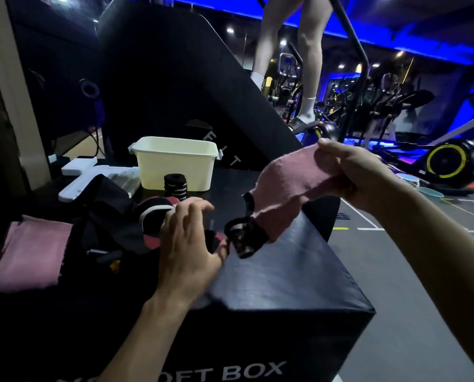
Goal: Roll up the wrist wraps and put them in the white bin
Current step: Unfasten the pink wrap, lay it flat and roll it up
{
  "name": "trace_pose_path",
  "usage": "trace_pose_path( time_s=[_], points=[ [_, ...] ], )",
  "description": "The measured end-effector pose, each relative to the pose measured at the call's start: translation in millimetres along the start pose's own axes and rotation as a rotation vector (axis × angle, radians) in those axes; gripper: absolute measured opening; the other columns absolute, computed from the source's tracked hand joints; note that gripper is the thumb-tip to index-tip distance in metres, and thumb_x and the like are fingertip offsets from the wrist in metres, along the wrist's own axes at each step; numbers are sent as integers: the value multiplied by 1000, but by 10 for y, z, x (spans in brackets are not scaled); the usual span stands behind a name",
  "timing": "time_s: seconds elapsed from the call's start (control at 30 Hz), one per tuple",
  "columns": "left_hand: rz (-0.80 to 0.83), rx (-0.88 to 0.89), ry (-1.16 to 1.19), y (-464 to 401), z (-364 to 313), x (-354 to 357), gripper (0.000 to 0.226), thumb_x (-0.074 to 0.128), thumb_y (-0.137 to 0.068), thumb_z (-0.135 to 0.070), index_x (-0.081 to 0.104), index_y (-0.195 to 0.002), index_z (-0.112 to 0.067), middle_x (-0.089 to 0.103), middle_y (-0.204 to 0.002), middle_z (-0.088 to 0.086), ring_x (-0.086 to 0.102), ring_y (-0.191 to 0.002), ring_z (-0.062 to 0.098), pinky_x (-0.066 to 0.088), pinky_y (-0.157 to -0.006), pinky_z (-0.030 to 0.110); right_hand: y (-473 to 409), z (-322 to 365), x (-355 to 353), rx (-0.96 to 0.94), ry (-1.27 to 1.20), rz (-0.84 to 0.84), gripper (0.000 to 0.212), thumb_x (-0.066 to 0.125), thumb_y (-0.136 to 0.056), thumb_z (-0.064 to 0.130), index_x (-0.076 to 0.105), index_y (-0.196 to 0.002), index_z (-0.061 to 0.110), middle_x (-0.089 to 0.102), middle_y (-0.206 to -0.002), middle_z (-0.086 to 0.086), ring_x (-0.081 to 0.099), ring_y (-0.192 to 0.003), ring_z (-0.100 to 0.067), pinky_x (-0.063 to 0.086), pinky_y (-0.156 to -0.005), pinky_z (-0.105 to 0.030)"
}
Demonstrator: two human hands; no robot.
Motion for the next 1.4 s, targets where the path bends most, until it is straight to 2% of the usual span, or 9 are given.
trace_pose_path(
  time_s=[0.1, 0.27, 0.43, 0.63, 0.73, 0.87, 1.07, 1.23, 1.4],
  points=[
    [153, 124, 52, 48, -65, 96, 79, 86, -73, -29, 50, -143, -30, 49, -142, -3, 49, -127, 27, 42, -107, 48, -11, -79, -29, 42, 46, 64, 17, 64, -98, 29, 62, -89, 15, 62, -65, -2, 65, -53, -19, 56, -41, -39],
    [207, 265, 241, 92, -153, 255, 27, 69, -91, -34, 70, -118, -32, 63, -122, -12, 63, -110, 14, 53, -91, 40, -106, -304, -59, 125, 137, 149, 15, 67, -96, 31, 66, -91, 17, 61, -75, 0, 60, -53, -16, 57, -42, -38],
    [189, -121, 683, 2, -263, 241, 7, 63, -97, -30, 69, -97, -27, 70, -97, -9, 68, -88, 10, 55, -74, 23, -183, -678, -73, 159, 305, 170, 20, 65, -98, 32, 67, -88, 15, 60, -66, 0, 59, -45, -9, 52, -41, -27],
    [640, -107, 148, 96, -90, 454, 62, 64, -97, -35, 36, -152, -36, 55, -147, -10, 52, -135, 10, 42, -112, 34, -393, -984, -92, 275, 289, 217, 21, 68, -95, 36, 72, -89, 17, 63, -73, 1, 58, -55, -13, 57, -55, -32],
    [662, -124, 254, 90, -174, 529, 69, 65, -97, -34, 27, -154, -42, 62, -136, -13, 56, -130, 11, 43, -109, 33, -454, -1020, -81, 297, 335, 296, 22, 69, -93, 39, 73, -90, 17, 63, -78, 0, 57, -59, -14, 54, -55, -28],
    [512, -190, 197, 54, -119, 561, 57, 70, -95, -33, 43, -145, -38, 69, -87, -9, 67, -87, 13, 53, -85, 37, -539, -1055, -91, 260, 375, 266, 25, 70, -93, 41, 76, -93, 17, 63, -76, 7, 52, -52, -8, 50, -50, -24],
    [259, -794, 1514, -217, -301, 331, 25, 59, -92, -11, 65, -116, -14, 75, -92, 7, 71, -72, 16, 62, -65, 27, -614, -1317, -142, 271, 181, 368, 36, 48, -104, 47, 70, -120, 23, 69, -95, 0, 65, -74, -15, 57, -67, -29],
    [80, -856, 1724, -323, -267, 228, 27, 60, -85, -18, 64, -106, -1, 71, -75, 6, 77, -92, 24, 61, -89, 33, -577, -1408, -190, 58, 379, 491, 37, 59, -97, 7, 70, -120, 34, 72, -105, 3, 69, -92, -12, 56, -83, -35],
    [119, -833, 1795, -383, -222, 226, 29, 36, -104, -6, 64, -101, -3, 76, -97, 11, 70, -118, 30, 53, -102, 39, -503, -1399, -74, -222, 667, 498, 11, 70, -95, 24, 71, -103, 32, 71, -93, 11, 66, -81, -2, 52, -81, -24]
  ],
)
Point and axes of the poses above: each hand's wrist, its own y-axis away from the middle knuckle, its own x-axis out of the palm, z = x × y, the point moved 1 cm from there along -y, towards the middle knuckle
